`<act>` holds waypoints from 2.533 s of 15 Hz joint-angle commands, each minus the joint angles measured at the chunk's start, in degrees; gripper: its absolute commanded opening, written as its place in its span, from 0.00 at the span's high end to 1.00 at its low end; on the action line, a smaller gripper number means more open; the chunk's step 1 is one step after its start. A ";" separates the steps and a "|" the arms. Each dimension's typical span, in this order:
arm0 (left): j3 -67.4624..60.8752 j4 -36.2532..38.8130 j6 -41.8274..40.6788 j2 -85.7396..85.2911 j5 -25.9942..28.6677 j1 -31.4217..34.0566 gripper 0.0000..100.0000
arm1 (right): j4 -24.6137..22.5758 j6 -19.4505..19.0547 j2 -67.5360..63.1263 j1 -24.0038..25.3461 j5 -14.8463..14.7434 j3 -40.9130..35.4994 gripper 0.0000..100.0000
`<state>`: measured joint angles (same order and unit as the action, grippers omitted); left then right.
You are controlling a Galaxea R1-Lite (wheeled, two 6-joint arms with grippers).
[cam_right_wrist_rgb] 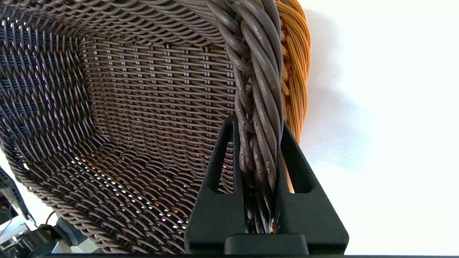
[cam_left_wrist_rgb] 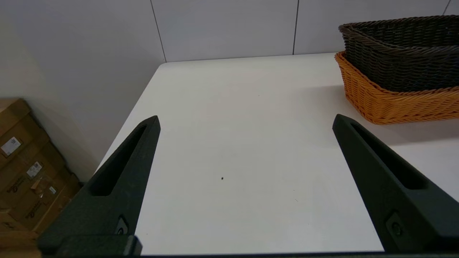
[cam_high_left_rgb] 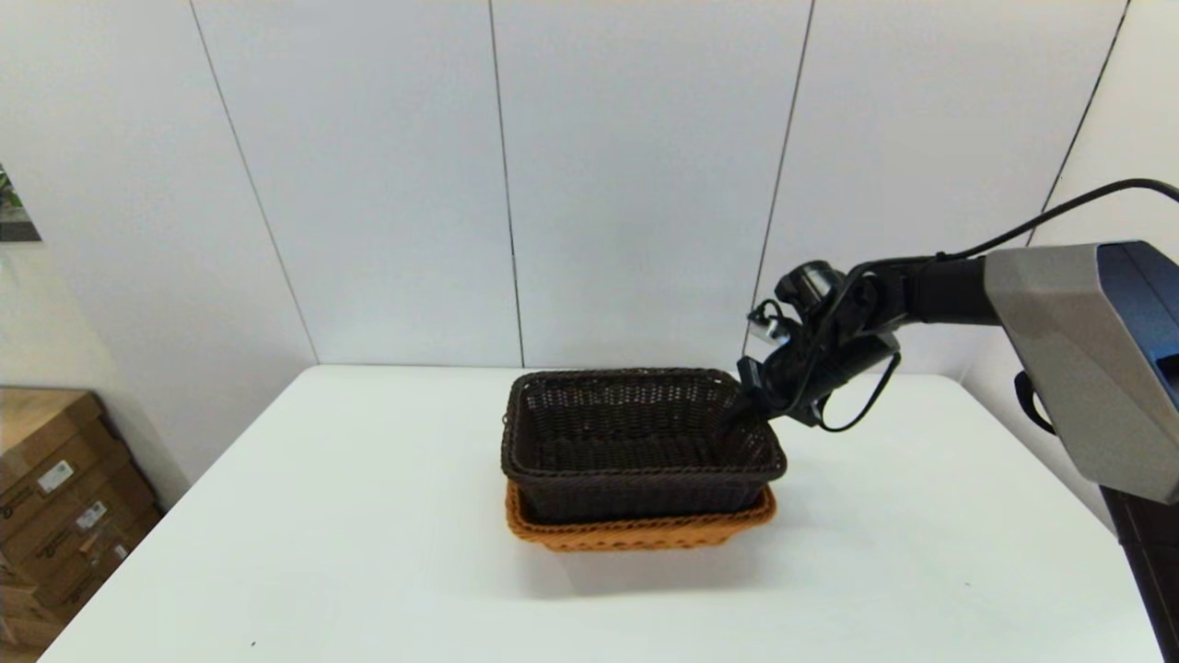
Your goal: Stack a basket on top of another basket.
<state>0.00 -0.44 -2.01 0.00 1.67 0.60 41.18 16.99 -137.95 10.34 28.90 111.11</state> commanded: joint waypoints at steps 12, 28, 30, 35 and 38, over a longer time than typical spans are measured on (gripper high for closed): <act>-0.09 0.00 -0.01 -0.09 0.00 0.02 0.00 | 0.83 -3.55 6.46 -3.92 0.10 -0.27 0.00; -0.09 0.00 -0.01 -0.09 0.00 0.02 0.00 | 1.18 -12.77 69.66 -8.23 -9.22 -49.41 0.00; -0.09 0.00 -0.01 -0.09 0.00 0.02 0.00 | -2.42 -14.44 78.53 -8.58 -9.30 -58.37 0.00; -0.09 0.00 -0.01 -0.09 0.00 0.02 0.00 | -4.44 -17.87 95.85 -10.78 -11.77 -69.97 0.00; -0.09 0.00 -0.01 -0.09 0.00 0.02 0.00 | -4.09 -22.53 105.78 -12.36 -13.00 -77.09 0.00</act>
<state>0.00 -0.41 -2.01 0.00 1.65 0.57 36.83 -2.28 -43.68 -0.40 16.99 40.62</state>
